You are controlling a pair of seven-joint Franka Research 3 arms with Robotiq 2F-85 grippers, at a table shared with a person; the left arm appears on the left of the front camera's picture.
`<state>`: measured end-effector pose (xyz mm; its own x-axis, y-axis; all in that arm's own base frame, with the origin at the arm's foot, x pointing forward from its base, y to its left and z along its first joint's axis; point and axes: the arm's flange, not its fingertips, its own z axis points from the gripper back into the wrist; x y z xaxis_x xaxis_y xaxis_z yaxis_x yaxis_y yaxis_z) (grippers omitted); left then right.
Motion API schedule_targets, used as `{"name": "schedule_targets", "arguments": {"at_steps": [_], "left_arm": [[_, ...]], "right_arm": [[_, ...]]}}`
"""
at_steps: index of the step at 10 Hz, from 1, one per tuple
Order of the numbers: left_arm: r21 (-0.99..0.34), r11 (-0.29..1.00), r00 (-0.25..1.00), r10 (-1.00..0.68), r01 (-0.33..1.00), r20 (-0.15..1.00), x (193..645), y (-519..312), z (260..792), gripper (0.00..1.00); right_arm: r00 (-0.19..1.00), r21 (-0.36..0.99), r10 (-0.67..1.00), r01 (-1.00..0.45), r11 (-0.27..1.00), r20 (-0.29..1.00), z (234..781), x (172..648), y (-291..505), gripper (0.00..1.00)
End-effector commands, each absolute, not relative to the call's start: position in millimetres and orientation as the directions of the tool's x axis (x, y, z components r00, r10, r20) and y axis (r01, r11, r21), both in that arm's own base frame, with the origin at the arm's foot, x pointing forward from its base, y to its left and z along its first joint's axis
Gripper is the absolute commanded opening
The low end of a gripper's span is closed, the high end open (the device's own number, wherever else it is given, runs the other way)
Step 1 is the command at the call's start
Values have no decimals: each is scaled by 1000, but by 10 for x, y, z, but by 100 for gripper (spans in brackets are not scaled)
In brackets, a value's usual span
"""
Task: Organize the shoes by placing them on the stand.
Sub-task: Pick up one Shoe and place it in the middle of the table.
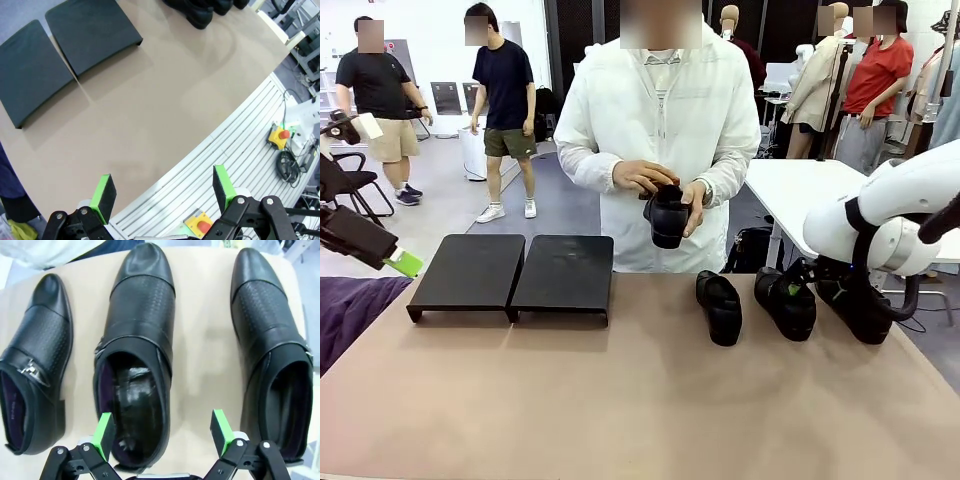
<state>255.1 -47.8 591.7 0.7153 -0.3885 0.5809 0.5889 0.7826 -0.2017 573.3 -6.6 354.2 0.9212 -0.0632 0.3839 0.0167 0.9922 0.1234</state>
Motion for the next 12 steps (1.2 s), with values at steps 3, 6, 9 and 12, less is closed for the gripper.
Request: {"name": "schedule_targets", "arguments": {"at_steps": [3, 6, 9, 12], "left_arm": [[-204, 774, 705, -390, 600, 592, 2574, -462, 5915, 100], [-204, 774, 705, -390, 600, 592, 2574, -462, 5915, 100], [-204, 774, 705, -390, 600, 592, 2574, -462, 5915, 100], [-204, 774, 705, -390, 600, 592, 2574, -462, 5915, 100]], "right_arm": [[920, 115, -86, 45, 992, 382, 3361, 5857, -77, 100], [920, 130, -81, 33, 991, 384, 3338, 5867, -73, 0], [917, 129, -81, 33, 991, 390, 3340, 5854, -66, 0], [914, 131, -63, 11, 991, 401, 3437, 5812, -44, 0]]}}
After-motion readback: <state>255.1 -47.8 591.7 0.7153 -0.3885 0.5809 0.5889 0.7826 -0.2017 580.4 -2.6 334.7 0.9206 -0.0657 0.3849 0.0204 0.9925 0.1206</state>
